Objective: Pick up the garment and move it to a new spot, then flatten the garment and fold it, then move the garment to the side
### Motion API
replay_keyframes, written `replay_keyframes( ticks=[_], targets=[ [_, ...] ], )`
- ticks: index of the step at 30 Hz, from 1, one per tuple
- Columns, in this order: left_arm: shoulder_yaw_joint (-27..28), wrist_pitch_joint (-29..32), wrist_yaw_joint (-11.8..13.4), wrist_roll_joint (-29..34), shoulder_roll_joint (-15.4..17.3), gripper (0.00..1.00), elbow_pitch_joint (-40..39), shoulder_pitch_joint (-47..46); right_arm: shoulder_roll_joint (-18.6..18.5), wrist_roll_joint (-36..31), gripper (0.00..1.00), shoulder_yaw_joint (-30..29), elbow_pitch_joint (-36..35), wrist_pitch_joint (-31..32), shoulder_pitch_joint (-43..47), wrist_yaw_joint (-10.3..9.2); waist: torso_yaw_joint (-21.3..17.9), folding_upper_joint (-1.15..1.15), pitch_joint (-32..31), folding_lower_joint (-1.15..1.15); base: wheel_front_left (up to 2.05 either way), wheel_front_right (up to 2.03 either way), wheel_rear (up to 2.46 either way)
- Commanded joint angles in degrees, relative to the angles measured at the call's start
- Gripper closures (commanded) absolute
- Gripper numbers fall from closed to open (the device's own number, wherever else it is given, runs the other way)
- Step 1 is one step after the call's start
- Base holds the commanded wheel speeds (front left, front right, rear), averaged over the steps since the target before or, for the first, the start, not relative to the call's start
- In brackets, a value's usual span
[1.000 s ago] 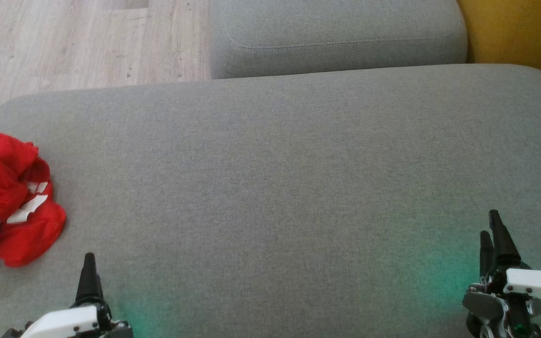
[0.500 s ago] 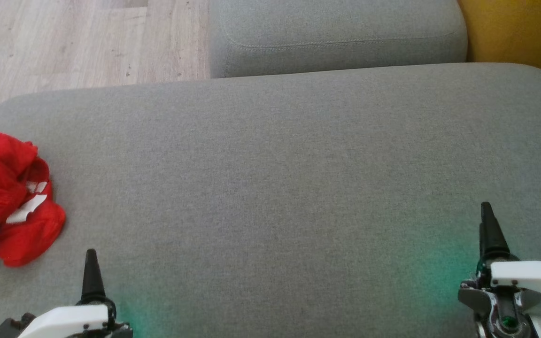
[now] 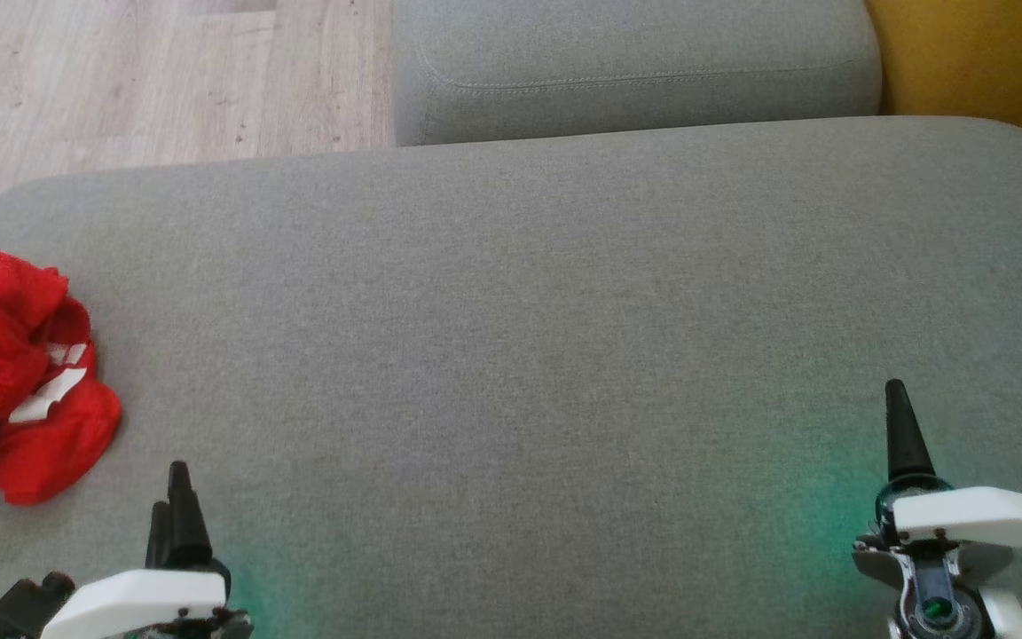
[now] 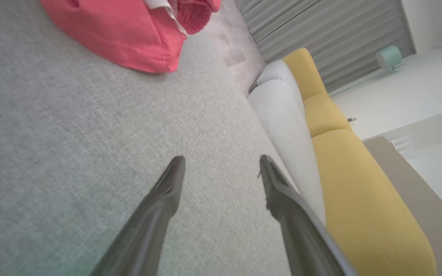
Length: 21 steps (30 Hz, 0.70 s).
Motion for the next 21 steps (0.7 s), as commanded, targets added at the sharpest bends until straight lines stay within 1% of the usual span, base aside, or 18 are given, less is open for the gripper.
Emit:
replay_keyframes(
  ticks=[1, 21],
  targets=[
    [0.12, -0.75, 0.27, 2.21, 0.34, 0.00, -2.10, -2.99, -0.73, -2.10, 0.00, 0.94, -1.63, -0.76, -3.47, -0.01, -0.01, 0.00, 0.04, 0.00, 0.00, 0.00, 0.00],
    [-0.27, -4.32, 1.13, 17.41, 0.40, 0.00, -1.74, -2.89, -0.64, -17.30, 0.00, 2.58, 0.27, -4.31, -4.42, -0.02, 0.19, 0.00, 0.22, 0.00, 0.00, 0.00, 0.00]
  ],
)
